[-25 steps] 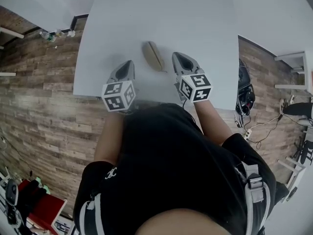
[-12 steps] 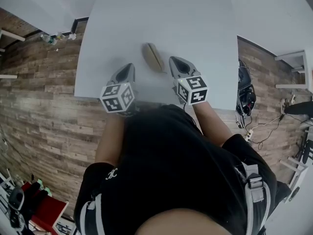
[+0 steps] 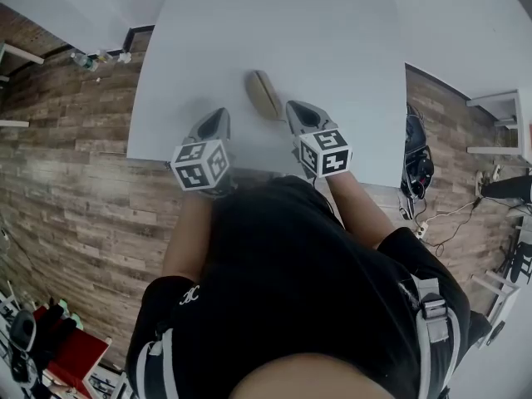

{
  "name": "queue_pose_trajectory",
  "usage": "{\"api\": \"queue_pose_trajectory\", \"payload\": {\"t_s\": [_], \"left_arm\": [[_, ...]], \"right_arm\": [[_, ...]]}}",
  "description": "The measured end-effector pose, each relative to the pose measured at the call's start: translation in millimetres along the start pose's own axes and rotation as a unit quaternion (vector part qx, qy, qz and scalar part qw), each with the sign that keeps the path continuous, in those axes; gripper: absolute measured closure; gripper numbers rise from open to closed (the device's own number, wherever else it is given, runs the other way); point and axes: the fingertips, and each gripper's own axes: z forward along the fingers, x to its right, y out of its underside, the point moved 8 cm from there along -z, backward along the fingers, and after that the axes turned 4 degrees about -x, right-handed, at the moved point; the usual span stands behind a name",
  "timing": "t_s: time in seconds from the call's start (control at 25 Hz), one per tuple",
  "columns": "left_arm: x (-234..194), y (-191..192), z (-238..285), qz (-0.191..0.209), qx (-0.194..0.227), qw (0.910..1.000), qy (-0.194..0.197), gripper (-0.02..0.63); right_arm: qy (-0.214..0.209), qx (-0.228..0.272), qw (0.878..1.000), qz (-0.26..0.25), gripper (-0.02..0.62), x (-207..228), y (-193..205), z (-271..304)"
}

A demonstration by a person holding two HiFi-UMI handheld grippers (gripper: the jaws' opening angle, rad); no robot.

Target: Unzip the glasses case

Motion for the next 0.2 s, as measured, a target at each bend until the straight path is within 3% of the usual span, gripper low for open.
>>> {"api": "queue_pose_trajectory", "payload": {"t_s": [0.2], "left_arm": [[-2.7,5.4,-9.9,-0.004,-0.001,1.0000,-0.008,0.604]], "right_arm": [[0.006,-0.008,1.000,0.002,0.583,-1.5,4.9,-0.6]]}}
